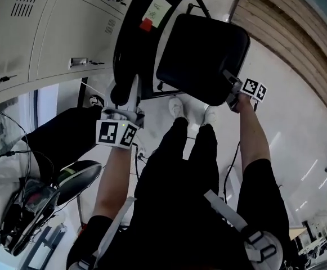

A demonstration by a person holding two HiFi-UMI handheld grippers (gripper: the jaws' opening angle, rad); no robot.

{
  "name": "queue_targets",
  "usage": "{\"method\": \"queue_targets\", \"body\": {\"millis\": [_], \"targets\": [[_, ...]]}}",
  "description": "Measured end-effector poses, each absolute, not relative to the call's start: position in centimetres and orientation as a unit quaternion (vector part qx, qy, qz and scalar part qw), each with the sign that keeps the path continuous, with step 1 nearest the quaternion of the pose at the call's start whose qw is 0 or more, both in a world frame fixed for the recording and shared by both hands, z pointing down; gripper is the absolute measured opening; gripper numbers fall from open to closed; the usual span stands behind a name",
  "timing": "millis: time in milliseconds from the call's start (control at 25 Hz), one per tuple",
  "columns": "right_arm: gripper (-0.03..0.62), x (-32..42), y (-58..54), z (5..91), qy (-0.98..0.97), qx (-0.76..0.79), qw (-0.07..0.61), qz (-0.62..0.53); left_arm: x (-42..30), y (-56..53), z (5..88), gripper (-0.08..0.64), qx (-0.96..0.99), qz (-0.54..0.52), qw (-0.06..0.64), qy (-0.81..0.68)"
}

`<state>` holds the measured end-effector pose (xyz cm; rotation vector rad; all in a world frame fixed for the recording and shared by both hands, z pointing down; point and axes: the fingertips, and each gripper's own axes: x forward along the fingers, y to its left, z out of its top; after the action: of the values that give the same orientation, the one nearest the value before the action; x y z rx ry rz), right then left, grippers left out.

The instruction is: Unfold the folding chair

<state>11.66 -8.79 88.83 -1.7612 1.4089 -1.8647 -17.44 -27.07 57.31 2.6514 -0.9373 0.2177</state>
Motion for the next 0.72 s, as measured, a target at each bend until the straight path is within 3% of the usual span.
{"method": "queue_targets", "body": {"millis": [560,720], "targets": [[0.296,14.0,-5.1,92.0,0.463,-0.625,0.116,-0.617,-13.0,-21.6,58.0,0.08,0.927,0.064,0.21,-0.303],[0.328,14.9,-4.5,91.6,0.457,-0.657,0.06,-0.597,-12.9,-21.6,58.3,0.083,0.925,0.074,0.21,-0.308]]}}
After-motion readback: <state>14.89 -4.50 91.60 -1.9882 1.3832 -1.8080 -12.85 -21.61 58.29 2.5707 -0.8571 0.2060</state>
